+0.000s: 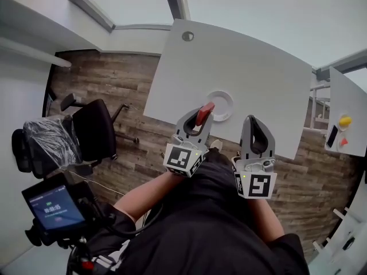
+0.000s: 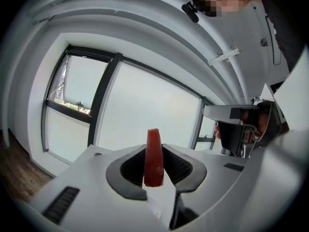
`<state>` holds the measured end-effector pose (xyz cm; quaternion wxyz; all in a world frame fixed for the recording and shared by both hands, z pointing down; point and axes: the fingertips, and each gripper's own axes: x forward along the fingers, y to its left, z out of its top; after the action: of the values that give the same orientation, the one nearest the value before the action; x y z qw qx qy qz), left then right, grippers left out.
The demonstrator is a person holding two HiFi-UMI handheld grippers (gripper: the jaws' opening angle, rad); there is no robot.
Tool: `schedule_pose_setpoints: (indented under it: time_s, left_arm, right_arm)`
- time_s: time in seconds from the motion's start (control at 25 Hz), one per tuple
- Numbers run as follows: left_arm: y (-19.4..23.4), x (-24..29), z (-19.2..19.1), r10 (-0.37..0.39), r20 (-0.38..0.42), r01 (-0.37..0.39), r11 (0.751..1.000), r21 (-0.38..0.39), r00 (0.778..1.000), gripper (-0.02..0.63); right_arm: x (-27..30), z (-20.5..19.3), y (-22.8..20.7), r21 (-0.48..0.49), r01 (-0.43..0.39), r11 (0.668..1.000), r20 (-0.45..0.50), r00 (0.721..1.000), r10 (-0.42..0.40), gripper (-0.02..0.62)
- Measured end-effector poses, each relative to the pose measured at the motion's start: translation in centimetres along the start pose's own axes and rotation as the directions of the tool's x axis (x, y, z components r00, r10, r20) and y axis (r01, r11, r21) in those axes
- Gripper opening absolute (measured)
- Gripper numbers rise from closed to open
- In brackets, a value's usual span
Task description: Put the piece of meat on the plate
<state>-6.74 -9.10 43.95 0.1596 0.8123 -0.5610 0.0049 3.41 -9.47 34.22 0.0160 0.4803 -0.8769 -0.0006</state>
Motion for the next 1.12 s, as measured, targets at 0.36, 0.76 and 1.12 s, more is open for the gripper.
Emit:
schedule_pose_setpoints:
  time_s: [0.36, 0.76, 1.12]
  left_arm:
    - [0.0, 5.0, -5.5, -0.016, -0.135, 0.015, 1.000, -0.009, 0.991, 0.095]
    - [-0.5, 5.8, -8.3, -0.044, -0.203, 0.046, 0.999, 0.007, 0.978, 0.095]
    - [-0.9, 7.7, -11.7, -0.058, -0.279, 0.057, 0.998, -0.011, 0.959, 0.095]
  right_arm:
    - [2.0, -0.4, -2.0, 0.010, -0.013, 1.000, -0.001, 1.000, 0.013, 0.005]
    - [1.1, 1.0, -1.1, 0.015, -0.026, 1.000, 0.002, 1.000, 0.026, 0.005]
    - [1.2, -0.2, -2.7, 0.011, -0.003, 1.000, -0.019, 1.000, 0.004, 0.005]
